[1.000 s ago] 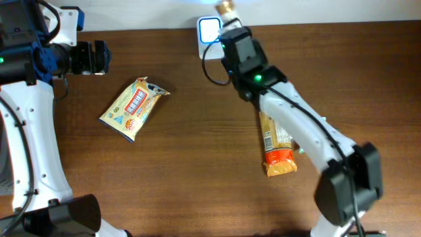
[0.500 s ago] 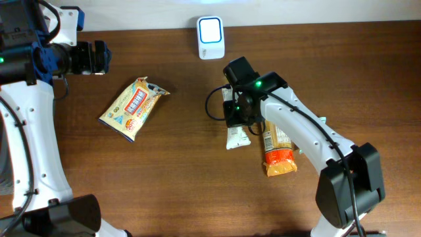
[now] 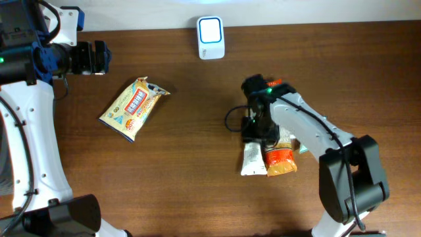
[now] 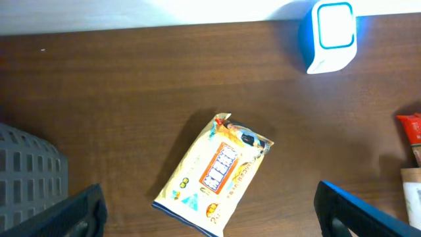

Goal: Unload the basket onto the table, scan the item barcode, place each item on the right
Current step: 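Carry the tube right and lay it on the scanned items, then grasp the yellow snack bag and drag it toward the center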

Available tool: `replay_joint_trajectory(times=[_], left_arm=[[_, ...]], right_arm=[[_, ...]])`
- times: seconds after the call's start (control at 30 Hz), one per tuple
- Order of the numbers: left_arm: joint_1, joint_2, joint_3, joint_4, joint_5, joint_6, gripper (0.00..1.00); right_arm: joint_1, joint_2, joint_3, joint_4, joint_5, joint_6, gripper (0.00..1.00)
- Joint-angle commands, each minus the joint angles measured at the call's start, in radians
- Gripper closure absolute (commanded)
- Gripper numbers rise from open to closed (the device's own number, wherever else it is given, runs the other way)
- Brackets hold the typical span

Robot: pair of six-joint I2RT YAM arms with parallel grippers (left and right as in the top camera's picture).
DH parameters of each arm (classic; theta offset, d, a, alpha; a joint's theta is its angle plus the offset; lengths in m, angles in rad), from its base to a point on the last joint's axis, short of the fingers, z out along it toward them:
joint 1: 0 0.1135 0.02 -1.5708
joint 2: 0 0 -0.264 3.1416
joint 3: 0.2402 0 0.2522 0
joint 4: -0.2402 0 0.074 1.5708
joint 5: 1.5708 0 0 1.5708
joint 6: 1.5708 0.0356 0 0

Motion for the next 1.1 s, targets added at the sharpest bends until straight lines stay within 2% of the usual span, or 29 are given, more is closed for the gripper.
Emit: replay_joint_trajectory(times=[0.0,0.1,0.17,0.3,0.43,0.53,0.63,0.73,0.83,0.87,0.93,1.0,1.03,1.07], left_arm=[[0.003,-0.005,0.006,0.002,0.008,0.016,0.01],[0.003,-0.005,0.006,0.002,0.008,0.016,0.01],[0.003,-0.005,0.006,0.002,0.008,0.016,0.01],[0.003,-0.005,0.006,0.002,0.008,0.016,0.01],[0.003,-0.005,0.006,0.002,0.008,0.016,0.01],[0.003,-0.005,0.006,0.002,0.008,0.016,0.01],[0.003,-0.005,0.006,0.002,0.008,0.016,0.01],[0.003,-0.005,0.006,0.002,0.008,0.016,0.01],[0.003,-0.005,0.006,0.002,0.008,0.016,0.01],[0.003,-0.005,0.006,0.002,0.008,0.016,0.01],[0.003,-0.005,0.006,0.002,0.008,0.016,0.01],[0.003,-0.005,0.006,0.002,0.008,0.016,0.01],[0.003,-0.005,0.006,0.002,0.008,0.016,0.01],[0.003,-0.005,0.006,0.002,0.008,0.016,0.01]], right_arm=[[-0.008,-0.017,0.181,-0.055,-0.032,-0.054,0.53],[-0.008,-0.016,0.239,0.022,-0.089,-0.053,0.53],[0.005,-0.01,0.212,0.22,-0.186,-0.053,0.53],[0.081,0.077,0.204,0.496,-0.269,0.001,0.53],[0.194,0.297,0.204,1.009,-0.262,0.225,0.48],[0.235,0.433,0.204,1.22,-0.262,0.317,0.41],[0.273,0.51,0.224,1.348,-0.264,0.323,0.36],[0.282,0.547,0.293,1.349,-0.232,0.323,0.36],[0.288,0.643,0.43,1.269,-0.255,0.322,0.37],[0.294,0.649,0.439,1.268,-0.258,0.319,0.41],[0.298,0.65,0.439,1.266,-0.246,0.314,0.6],[0.298,0.652,0.439,1.266,-0.246,0.315,0.86],[0.298,0.652,0.439,1.263,-0.263,0.314,0.96],[0.298,0.652,0.439,1.254,-0.286,0.314,0.96]])
